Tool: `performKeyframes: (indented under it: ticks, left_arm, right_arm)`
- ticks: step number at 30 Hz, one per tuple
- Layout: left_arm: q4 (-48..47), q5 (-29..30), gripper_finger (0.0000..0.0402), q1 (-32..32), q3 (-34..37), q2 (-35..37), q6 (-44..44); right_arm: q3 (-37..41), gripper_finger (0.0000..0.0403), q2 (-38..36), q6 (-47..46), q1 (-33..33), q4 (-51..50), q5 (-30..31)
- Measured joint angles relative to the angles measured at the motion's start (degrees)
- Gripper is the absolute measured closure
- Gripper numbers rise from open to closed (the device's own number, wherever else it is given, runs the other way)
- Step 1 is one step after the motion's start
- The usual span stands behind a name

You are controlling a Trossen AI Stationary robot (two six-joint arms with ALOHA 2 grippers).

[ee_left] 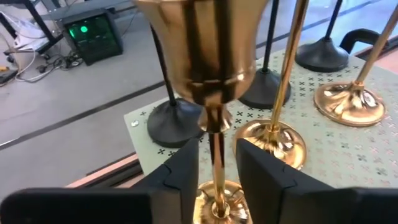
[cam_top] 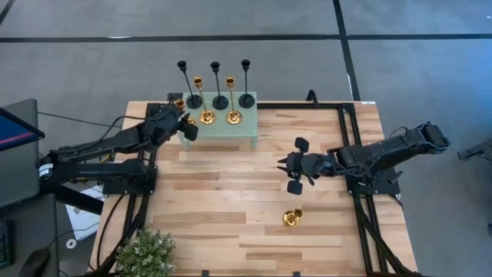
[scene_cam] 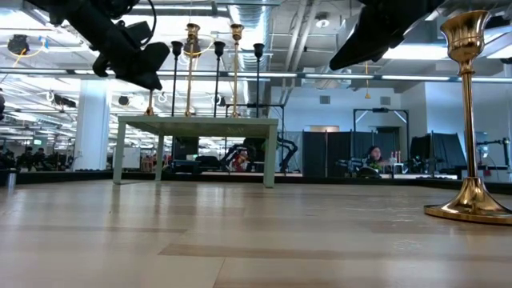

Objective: Pick & Place candle stick holders
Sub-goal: Put the gold candle holder on the shelf

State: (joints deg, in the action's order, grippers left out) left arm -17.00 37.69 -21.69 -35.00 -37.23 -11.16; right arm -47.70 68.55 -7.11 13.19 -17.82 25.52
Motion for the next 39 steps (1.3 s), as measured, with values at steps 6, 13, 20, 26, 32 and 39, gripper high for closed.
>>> performKeyframes:
  ticks: [6, 13, 20, 26, 32, 39]
  left_arm:
    - [0.0, 0.1, 0.0237, 0.0, 0.0, 0.0, 0.0]
    - [0.1, 0.2, 0.0161, 0.0, 0.0, 0.0, 0.0]
    - [0.1, -0.3, 0.0106, 0.0, -0.1, 0.0, -0.1]
    - [0.1, -7.8, 0.0092, 0.0, -0.1, 0.2, 0.0]
    - [-0.2, -12.6, 0.0095, 0.0, -0.1, 1.6, 1.7]
    - [-2.1, -12.5, 0.0097, 0.0, -0.1, 5.5, 1.9]
  right_arm:
    - [0.0, 0.0329, 0.0, 0.0, -0.6, 0.0, 0.0]
    - [0.0, 0.0329, 0.0, 0.0, -0.6, 0.0, 0.0]
    - [0.0, 0.0329, 0.0, 0.0, -0.6, 0.0, 0.0]
    - [0.0, 0.0329, 0.0, 0.0, -0.6, 0.0, 0.0]
    - [0.0, 0.0329, 0.0, 0.0, -0.6, -0.1, 0.0]
    - [0.0, 0.0329, 0.0, 0.0, -0.5, -0.1, -0.2]
